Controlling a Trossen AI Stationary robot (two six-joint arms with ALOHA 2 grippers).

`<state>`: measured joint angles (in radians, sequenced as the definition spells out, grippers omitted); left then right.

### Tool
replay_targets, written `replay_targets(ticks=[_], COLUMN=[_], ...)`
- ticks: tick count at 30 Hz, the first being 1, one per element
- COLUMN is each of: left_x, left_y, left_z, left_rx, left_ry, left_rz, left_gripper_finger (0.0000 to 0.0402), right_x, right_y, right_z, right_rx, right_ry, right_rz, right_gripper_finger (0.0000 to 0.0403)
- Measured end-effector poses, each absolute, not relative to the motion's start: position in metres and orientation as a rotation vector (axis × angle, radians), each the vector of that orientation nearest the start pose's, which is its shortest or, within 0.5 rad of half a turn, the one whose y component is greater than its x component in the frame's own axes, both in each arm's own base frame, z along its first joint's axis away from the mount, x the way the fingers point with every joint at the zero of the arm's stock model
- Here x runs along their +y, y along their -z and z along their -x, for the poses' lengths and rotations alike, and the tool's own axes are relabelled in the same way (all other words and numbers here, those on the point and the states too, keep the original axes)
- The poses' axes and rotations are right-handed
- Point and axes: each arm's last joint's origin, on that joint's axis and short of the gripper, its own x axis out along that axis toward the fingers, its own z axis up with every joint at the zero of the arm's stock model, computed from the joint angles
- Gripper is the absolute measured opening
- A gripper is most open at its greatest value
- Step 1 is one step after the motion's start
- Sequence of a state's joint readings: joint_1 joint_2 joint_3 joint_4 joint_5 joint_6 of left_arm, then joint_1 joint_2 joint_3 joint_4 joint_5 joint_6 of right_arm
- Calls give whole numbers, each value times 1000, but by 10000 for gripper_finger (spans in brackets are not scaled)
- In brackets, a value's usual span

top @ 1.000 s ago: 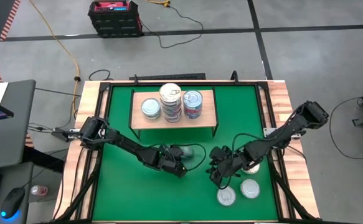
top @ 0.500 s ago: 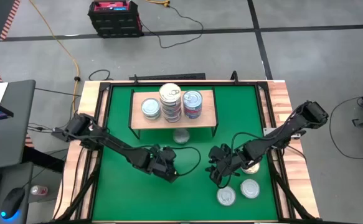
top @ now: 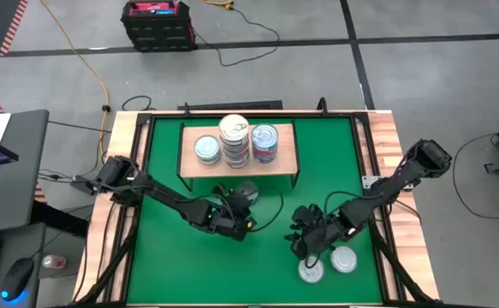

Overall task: Stack canned seafood by type on shelf
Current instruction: Stack the green tuna can on top of the colored tuna cans

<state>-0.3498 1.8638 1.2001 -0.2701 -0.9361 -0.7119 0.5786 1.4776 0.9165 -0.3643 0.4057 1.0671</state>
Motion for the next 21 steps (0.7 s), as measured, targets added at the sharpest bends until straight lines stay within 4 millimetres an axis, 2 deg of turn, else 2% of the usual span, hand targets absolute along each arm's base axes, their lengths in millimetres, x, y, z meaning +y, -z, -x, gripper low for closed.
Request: replay_targets(ticks=[7, 9, 13, 21], left_x=[-82, -80, -84, -112], left_y=[-149, -149, -151, -161], left_z=[-364, -369, -372, -378], left_rx=[592, 605, 630, 612], left_ry=[-715, -668, -553, -262], left_rz=[202, 247, 240, 274], left_gripper_finger=[174, 172, 171, 171], right_x=[165, 167, 166, 166], right_y=[-213, -213, -212, -212], right_z=[-240, -239, -238, -238], right_rx=[734, 734, 743, 765], right_ry=[312, 311, 319, 288], right_rz=[-601, -610, -602, -574], right_gripper_finger=[218, 218, 218, 218])
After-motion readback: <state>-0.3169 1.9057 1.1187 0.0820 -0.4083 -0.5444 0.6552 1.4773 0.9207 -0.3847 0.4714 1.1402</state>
